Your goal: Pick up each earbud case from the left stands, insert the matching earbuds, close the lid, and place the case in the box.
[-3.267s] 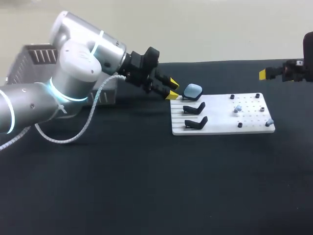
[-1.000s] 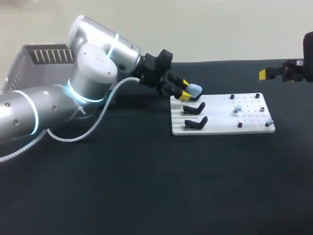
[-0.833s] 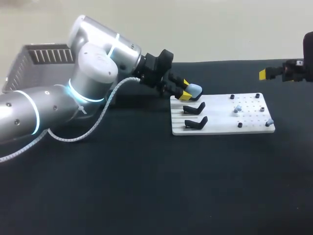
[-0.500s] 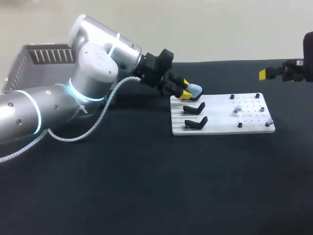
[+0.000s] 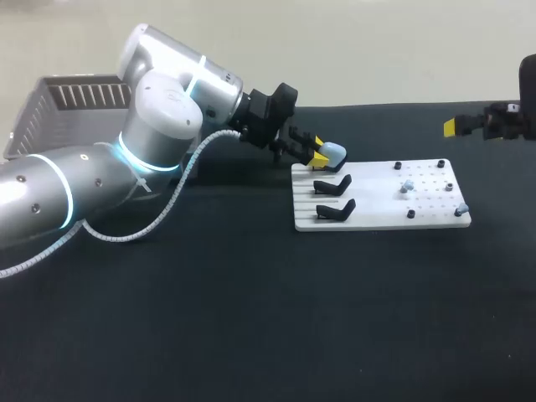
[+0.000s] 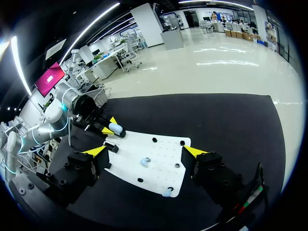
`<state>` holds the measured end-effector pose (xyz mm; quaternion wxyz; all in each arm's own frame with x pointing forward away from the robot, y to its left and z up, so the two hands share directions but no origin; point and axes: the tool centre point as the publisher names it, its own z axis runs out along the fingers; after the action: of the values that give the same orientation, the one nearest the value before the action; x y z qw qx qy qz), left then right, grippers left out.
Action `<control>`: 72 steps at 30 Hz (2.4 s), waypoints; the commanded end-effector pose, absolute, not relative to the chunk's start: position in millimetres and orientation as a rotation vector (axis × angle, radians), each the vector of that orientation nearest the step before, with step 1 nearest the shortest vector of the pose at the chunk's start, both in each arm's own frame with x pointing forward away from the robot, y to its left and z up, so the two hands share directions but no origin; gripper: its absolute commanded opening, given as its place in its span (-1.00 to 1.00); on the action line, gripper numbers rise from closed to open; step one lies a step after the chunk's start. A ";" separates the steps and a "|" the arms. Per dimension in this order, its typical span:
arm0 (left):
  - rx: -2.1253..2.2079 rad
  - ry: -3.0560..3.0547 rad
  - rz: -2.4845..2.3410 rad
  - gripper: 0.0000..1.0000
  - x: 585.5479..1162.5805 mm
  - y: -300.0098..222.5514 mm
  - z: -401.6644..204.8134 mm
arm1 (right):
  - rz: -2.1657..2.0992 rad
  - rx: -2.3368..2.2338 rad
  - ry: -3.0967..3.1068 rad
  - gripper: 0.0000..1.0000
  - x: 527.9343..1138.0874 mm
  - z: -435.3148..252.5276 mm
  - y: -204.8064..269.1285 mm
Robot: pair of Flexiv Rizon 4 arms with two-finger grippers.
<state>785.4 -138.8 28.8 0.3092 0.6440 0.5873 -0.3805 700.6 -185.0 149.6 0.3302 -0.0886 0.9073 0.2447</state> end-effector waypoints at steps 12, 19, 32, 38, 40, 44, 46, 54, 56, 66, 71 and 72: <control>1.709 1.546 -1.004 -1.00 789.0 -139.3 28.1 | 0.639 -0.232 2.373 1.00 700.2 149.8 -185.2; 1.709 1.546 -1.004 -1.00 789.0 -139.3 28.1 | 0.639 -0.232 2.373 1.00 700.2 149.8 -185.2; 1.704 1.539 -0.988 -1.00 788.7 -135.9 33.7 | 0.639 -0.232 2.373 1.00 700.2 149.8 -185.2; 1.677 1.463 -0.963 -1.00 780.3 -129.0 60.9 | 0.639 -0.232 2.373 1.00 700.2 149.8 -185.2; 1.660 1.432 -0.957 -1.00 776.9 -125.7 72.5 | 0.639 -0.232 2.373 1.00 700.2 149.8 -185.2; 1.673 1.400 -0.912 0.00 774.9 -122.4 83.8 | 0.639 -0.232 2.373 1.00 700.2 149.8 -185.2; 1.655 1.351 -0.923 -0.80 773.3 -119.1 97.6 | 0.639 -0.232 2.373 1.00 700.2 149.8 -185.2; 1.605 1.285 -0.957 -1.00 767.4 -115.0 116.8 | 0.639 -0.232 2.373 1.00 700.2 149.8 -185.2; 1.584 1.270 -0.972 -1.00 765.3 -113.3 122.5 | 0.639 -0.232 2.373 1.00 700.2 149.8 -185.2; 1.500 1.236 -1.007 -1.00 759.0 -107.1 138.6 | 0.639 -0.232 2.373 1.00 700.2 149.8 -185.2; 1.448 1.228 -1.047 -1.00 755.3 -104.0 142.7 | 0.639 -0.232 2.373 1.00 700.2 149.8 -185.2; 1.436 1.226 -1.058 -1.00 754.2 -103.4 143.4 | 0.639 -0.232 2.373 1.00 700.2 149.8 -185.2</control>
<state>760.9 -107.3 146.1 0.4431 0.6058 0.4872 -0.4465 700.6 -185.0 149.6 0.3301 -0.0886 0.9073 0.2447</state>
